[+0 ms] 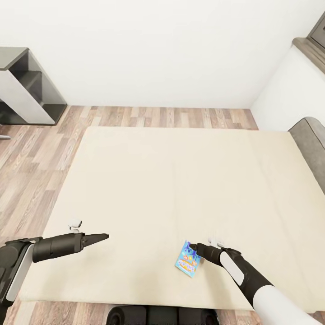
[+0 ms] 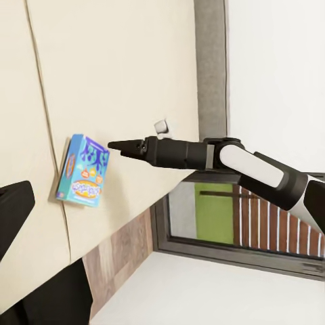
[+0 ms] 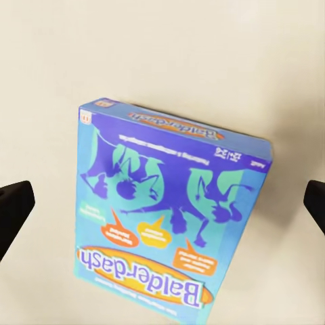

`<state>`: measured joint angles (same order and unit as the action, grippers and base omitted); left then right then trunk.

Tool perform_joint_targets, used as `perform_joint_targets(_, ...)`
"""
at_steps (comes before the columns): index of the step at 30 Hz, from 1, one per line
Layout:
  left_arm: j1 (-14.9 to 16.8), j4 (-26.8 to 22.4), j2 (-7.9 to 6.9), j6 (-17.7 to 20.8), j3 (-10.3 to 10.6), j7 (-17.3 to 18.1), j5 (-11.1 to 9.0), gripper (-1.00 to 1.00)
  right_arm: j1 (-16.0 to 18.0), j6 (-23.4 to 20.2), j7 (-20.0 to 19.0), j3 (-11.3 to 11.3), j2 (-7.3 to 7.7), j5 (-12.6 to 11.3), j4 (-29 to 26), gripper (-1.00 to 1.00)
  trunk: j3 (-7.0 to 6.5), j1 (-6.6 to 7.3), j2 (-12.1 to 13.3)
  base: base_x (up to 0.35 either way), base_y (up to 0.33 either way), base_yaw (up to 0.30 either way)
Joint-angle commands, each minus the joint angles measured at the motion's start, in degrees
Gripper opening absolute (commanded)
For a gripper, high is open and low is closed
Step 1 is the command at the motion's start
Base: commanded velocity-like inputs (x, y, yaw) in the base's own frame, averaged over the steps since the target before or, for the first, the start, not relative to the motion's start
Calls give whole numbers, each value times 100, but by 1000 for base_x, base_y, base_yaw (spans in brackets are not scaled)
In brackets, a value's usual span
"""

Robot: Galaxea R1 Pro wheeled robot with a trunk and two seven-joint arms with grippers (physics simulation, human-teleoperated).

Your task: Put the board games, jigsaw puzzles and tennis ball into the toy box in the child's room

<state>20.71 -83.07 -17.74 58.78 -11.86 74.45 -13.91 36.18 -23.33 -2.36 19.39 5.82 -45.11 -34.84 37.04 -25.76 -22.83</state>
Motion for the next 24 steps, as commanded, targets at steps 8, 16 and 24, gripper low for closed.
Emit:
perform_joint_targets(8, 3, 1, -1, 46, -1, 6, -14, 100, 3, -14, -5, 21, -5, -7, -37, 100, 82, -3, -9, 0, 0, 0)
perform_joint_targets(16, 3, 0, -1, 42, -1, 8, -15, 100, 3, -14, -2, 20, -14, -7, -47, 100, 151, -3, -9, 0, 0, 0)
perform_joint_targets(24, 3, 0, -1, 39, 0, 8, -7, 100, 3, -1, 5, 10, 4, -13, -54, 100, 167, -3, -9, 0, 0, 0)
